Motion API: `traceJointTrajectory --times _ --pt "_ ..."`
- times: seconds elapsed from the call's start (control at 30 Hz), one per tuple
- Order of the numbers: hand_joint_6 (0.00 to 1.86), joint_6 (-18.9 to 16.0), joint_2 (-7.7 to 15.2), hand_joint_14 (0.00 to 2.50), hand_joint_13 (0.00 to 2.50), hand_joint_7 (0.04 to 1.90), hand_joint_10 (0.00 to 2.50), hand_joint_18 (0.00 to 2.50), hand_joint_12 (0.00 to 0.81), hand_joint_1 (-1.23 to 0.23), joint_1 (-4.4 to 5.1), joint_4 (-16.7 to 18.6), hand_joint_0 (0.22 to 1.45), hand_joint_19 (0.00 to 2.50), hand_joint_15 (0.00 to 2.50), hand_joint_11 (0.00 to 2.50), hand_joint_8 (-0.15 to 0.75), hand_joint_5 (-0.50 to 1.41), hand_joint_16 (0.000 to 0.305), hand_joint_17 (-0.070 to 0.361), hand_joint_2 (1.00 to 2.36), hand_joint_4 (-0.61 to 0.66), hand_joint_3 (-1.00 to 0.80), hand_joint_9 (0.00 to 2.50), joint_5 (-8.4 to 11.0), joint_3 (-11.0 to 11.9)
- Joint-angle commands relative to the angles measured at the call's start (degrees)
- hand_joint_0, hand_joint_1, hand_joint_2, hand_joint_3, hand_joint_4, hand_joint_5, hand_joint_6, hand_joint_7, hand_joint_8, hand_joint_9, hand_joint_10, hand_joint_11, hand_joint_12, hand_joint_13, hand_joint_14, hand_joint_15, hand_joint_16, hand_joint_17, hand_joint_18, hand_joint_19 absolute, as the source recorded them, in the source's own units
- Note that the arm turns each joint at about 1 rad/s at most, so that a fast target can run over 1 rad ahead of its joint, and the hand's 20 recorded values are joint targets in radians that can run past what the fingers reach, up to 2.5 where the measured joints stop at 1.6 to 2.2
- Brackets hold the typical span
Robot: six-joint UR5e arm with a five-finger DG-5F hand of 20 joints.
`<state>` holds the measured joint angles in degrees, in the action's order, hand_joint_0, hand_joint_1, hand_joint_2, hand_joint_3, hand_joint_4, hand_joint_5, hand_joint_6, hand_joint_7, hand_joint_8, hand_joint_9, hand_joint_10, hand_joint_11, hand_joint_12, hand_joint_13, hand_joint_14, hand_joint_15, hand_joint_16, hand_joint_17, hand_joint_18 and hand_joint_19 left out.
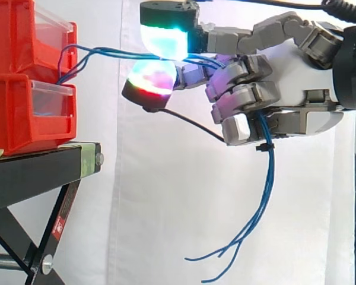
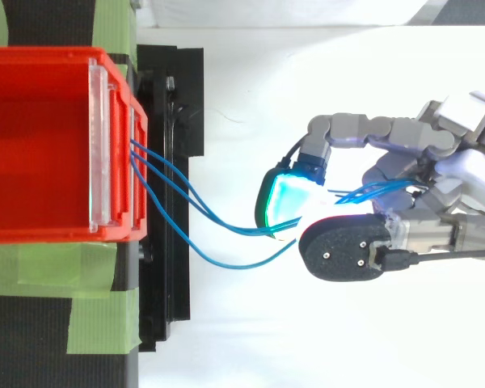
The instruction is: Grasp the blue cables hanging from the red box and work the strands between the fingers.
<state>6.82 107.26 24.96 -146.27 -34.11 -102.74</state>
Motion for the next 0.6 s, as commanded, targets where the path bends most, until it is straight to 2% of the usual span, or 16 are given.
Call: traceJointTrajectory --times 0.0,0.07,0.27,0.57 --pt "0.07 0.0 0.0 2.5 1.69 1.39 2.5 1.95 0.672 -0.7 0.0 0.1 0.87 0.71 1.93 2.5 0.545 0.48 0.201 0.151 1.02 0.17 -0.16 1.33 0.18 0.0" --pt "0.04 0.0 0.1 2.5 1.69 1.39 2.5 1.95 0.672 -0.69 0.0 0.1 0.89 0.71 1.93 2.5 0.545 0.49 0.201 0.151 1.02 0.19 0.0 1.33 0.18 0.0" --pt "0.0 -0.1 0.0 2.5 1.69 1.4 2.5 1.95 0.672 -0.69 0.0 0.1 0.94 0.71 1.93 2.5 0.545 0.53 0.201 0.151 1.01 0.18 0.24 1.33 0.18 0.0" --pt "0.0 -0.1 0.0 2.5 1.69 1.43 2.5 1.95 0.672 -0.7 -0.09 -0.1 1.0 0.71 1.93 2.5 0.545 0.6 0.201 0.151 1.03 0.13 0.37 1.33 0.54 0.0"
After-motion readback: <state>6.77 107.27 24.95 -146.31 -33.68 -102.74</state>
